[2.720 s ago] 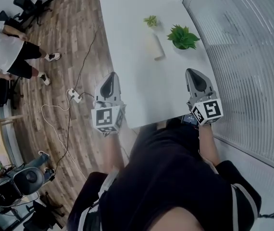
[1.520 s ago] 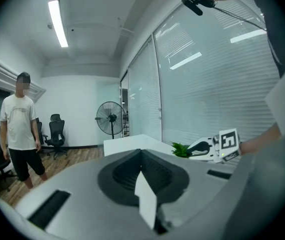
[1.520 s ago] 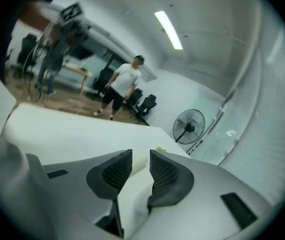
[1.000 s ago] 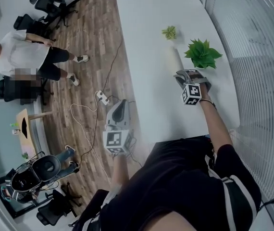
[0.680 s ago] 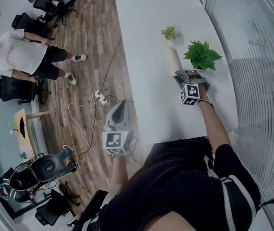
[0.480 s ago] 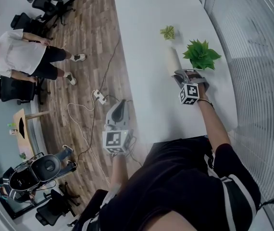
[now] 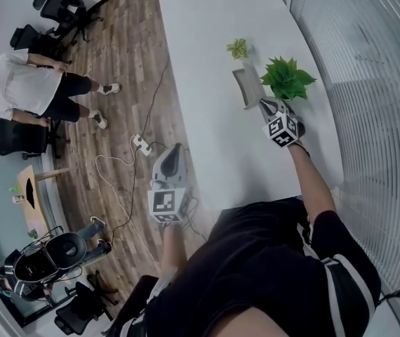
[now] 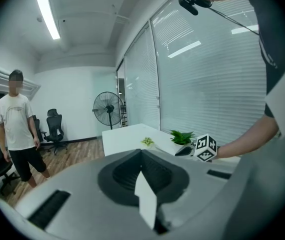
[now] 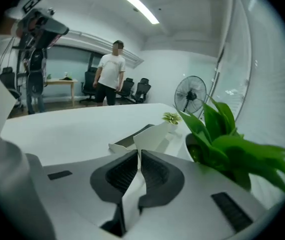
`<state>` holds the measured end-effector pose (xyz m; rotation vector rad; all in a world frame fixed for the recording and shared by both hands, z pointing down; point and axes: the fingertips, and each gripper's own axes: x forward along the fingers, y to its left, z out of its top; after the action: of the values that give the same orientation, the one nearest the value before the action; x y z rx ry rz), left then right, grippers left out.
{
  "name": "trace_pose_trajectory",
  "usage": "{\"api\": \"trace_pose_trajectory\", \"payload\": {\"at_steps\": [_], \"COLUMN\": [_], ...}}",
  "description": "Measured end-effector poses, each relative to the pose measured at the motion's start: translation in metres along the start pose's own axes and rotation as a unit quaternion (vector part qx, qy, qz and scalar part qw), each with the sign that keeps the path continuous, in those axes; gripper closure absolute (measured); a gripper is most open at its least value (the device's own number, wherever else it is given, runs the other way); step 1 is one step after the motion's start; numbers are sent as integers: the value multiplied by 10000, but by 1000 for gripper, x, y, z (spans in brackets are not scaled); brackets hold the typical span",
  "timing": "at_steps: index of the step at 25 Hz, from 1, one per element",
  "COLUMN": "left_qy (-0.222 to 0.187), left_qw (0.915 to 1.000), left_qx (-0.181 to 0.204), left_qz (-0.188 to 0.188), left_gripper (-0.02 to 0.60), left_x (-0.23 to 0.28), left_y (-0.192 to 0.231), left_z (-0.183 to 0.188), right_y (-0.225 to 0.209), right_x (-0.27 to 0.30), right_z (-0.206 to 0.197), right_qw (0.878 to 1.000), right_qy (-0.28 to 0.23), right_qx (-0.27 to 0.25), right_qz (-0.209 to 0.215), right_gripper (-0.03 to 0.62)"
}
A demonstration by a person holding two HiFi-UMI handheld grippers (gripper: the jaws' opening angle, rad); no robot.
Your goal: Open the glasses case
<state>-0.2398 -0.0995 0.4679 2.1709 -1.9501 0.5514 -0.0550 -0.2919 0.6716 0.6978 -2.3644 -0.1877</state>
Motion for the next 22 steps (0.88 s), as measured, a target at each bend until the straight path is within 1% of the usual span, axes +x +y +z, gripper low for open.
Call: {"api": "trace_pose_trajectory", "payload": {"at_steps": [2, 5, 9, 11, 15, 22], "left_qy": [-9, 4, 38, 43, -35, -157], "left_qw": [10000, 10000, 10000, 10000, 10000, 9999], "left_qx": [39, 55, 44, 37, 60, 35], "left_qz": [-45, -64, -57, -60, -48, -38], "left_gripper": [582, 581, 582, 582, 583, 583], "left_x": [-1, -6, -11, -11, -6, 5], "left_y": [-2, -3, -3, -3, -3, 0], "left_z": [4, 9, 11, 11, 11, 12], "right_y": [-10, -19, -28, -30, -31, -30], "right_x": [-4, -10, -14, -12, -10, -32], "right_z": [-5, -10, -18, -23, -21, -9], "right_qw": [9985, 9926, 9783, 9756, 9760, 9744], "right_qy": [2, -3, -40, -59, -152, -423], "right_qx": [533, 1192, 2036, 2153, 2123, 2113], "right_qz": [-106, -219, -371, -421, -455, -640], "right_gripper": [560, 560, 563, 563, 563, 563]}}
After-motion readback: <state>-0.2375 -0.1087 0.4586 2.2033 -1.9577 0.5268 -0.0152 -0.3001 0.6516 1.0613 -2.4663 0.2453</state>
